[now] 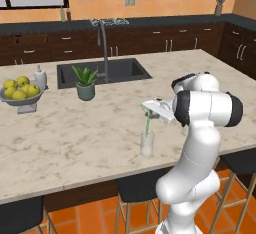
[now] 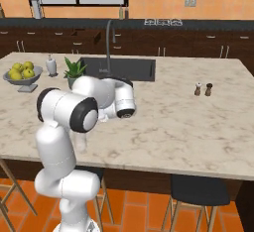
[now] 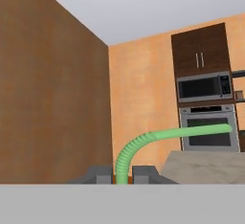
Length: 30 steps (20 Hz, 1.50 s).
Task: Take a straw from the drawer in front and place it inside the glass cup on the dining counter.
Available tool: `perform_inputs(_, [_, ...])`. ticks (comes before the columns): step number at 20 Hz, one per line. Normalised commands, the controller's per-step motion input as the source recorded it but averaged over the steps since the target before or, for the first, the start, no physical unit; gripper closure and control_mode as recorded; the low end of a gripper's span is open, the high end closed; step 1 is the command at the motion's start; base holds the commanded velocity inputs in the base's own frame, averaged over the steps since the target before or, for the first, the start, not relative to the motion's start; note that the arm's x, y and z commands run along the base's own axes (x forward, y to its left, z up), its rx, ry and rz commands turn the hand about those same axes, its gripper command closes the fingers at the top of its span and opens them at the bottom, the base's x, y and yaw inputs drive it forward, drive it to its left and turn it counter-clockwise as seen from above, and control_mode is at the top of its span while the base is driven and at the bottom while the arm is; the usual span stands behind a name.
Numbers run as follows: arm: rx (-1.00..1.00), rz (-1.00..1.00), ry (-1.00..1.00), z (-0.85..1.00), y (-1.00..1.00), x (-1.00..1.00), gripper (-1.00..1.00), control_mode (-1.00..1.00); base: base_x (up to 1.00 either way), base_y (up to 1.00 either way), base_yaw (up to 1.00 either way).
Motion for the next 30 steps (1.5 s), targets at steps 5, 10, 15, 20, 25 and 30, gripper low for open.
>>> perform_inputs(5, [0.00, 0.00, 0.00, -0.30, 0.03, 0.37, 1.00, -1.00, 0.00, 0.00, 0.00])
perform_inputs(10, [0.00, 0.00, 0.00, -0.21, 0.05, -0.17, 1.00, -1.00, 0.00, 0.00, 0.00])
perform_inputs(15, [0.00, 0.00, 0.00, -0.12, 0.00, -0.57, 1.00, -1.00, 0.00, 0.00, 0.00])
perform_inputs(20, [0.00, 0.00, -0.01, -0.15, 0.01, -0.09, 1.00, -1.00, 0.00, 0.00, 0.00])
perform_inputs(25, [0.00, 0.00, -0.12, -0.02, 0.08, -0.04, -1.00, -1.00, 0.00, 0.00, 0.00])
perform_inputs(30, [0.00, 0.00, -0.19, 0.00, 0.00, -0.10, -1.00, -1.00, 0.00, 0.00, 0.00])
